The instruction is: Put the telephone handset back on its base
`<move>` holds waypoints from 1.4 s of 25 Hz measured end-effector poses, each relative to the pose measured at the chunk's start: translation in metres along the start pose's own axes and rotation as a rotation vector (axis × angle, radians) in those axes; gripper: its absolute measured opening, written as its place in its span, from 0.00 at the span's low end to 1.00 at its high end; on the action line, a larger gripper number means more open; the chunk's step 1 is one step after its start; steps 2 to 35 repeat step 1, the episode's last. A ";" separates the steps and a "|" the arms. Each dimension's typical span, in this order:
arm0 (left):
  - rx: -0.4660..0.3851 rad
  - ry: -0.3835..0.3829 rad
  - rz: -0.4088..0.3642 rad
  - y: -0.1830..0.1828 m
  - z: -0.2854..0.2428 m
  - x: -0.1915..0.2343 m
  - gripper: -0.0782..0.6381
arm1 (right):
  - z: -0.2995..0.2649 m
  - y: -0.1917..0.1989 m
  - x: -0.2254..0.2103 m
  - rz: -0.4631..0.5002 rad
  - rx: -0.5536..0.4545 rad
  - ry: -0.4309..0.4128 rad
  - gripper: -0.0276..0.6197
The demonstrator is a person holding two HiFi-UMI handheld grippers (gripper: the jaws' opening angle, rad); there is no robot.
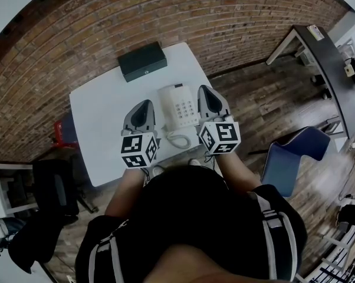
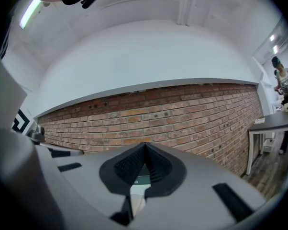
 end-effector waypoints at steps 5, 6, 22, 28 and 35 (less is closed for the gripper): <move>0.001 -0.001 0.000 0.000 0.000 -0.001 0.11 | 0.001 0.000 -0.001 0.001 0.002 0.000 0.04; 0.001 -0.001 0.000 0.000 0.000 -0.001 0.11 | 0.001 0.000 -0.001 0.001 0.002 0.000 0.04; 0.001 -0.001 0.000 0.000 0.000 -0.001 0.11 | 0.001 0.000 -0.001 0.001 0.002 0.000 0.04; 0.001 -0.001 0.000 0.000 0.000 -0.001 0.11 | 0.001 0.000 -0.001 0.001 0.002 0.000 0.04; 0.001 -0.001 0.000 0.000 0.000 -0.001 0.11 | 0.001 0.000 -0.001 0.001 0.002 0.000 0.04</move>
Point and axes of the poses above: the fingertips, and each gripper's own axes: z backward along the fingers, x to its left, y out of its underside, the point moved 2 cm from there along z, backward along the fingers, and after that the axes turned 4 degrees about y, right-handed, at the moved point
